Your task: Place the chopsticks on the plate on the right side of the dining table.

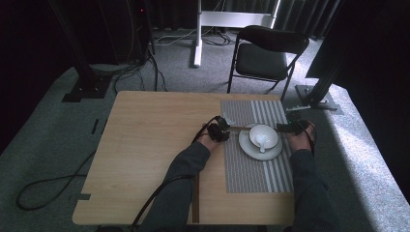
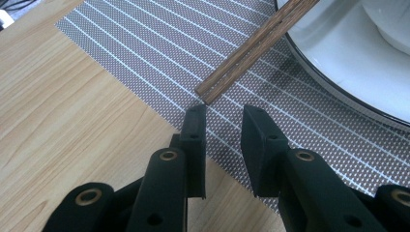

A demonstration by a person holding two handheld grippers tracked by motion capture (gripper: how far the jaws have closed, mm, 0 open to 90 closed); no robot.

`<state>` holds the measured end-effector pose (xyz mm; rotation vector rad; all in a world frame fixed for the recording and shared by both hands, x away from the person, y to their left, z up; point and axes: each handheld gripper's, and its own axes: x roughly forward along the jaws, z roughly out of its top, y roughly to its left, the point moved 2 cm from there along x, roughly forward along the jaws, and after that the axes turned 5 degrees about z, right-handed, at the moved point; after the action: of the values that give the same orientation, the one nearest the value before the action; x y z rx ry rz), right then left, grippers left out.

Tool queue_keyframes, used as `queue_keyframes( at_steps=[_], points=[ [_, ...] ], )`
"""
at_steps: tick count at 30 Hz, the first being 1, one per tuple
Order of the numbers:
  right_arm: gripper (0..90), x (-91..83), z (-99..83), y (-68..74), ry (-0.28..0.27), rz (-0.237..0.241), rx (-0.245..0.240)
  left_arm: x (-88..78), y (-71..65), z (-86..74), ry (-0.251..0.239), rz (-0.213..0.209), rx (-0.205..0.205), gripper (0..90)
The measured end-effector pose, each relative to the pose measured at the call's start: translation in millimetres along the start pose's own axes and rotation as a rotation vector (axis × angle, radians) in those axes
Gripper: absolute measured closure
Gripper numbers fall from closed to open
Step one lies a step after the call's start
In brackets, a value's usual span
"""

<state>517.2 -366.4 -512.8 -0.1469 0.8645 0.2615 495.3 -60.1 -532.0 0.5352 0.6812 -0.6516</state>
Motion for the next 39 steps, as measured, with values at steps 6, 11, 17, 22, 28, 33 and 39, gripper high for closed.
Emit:
queue_keyframes(
  at_steps=[6, 11, 17, 22, 28, 33, 39],
  points=[
    [35.1, -0.3, -0.2, -0.1, 0.000, 0.001, -0.002, 0.7, -0.8, -0.2, 0.002, -0.004, 0.002, 70.2],
    [35.0, -1.9, -0.3, -0.7, -0.014, -0.002, -0.002, 0.4, 1.2, -2.1, 0.007, -0.002, 0.001, 68.5],
    [35.0, -15.9, 2.8, -0.3, -0.075, 0.004, -0.014, -4.8, 8.5, -6.1, 0.003, 0.013, -0.016, 67.0],
    [35.0, -27.8, 2.7, 0.2, -0.106, 0.004, -0.018, -13.3, 11.1, -6.6, -0.013, 0.020, -0.020, 66.2],
    [34.5, -44.6, -4.7, 4.4, -0.144, 0.002, -0.025, -27.0, 18.5, -9.8, -0.035, 0.029, -0.041, 65.4],
    [34.4, -62.8, -16.0, 12.2, -0.181, 0.008, -0.037, -42.4, 27.6, -14.6, -0.061, 0.042, -0.063, 64.4],
    [34.4, -77.9, -36.2, 26.3, -0.197, 0.017, -0.077, -55.0, 35.1, -25.6, -0.063, 0.065, -0.070, 63.2]
  ],
)
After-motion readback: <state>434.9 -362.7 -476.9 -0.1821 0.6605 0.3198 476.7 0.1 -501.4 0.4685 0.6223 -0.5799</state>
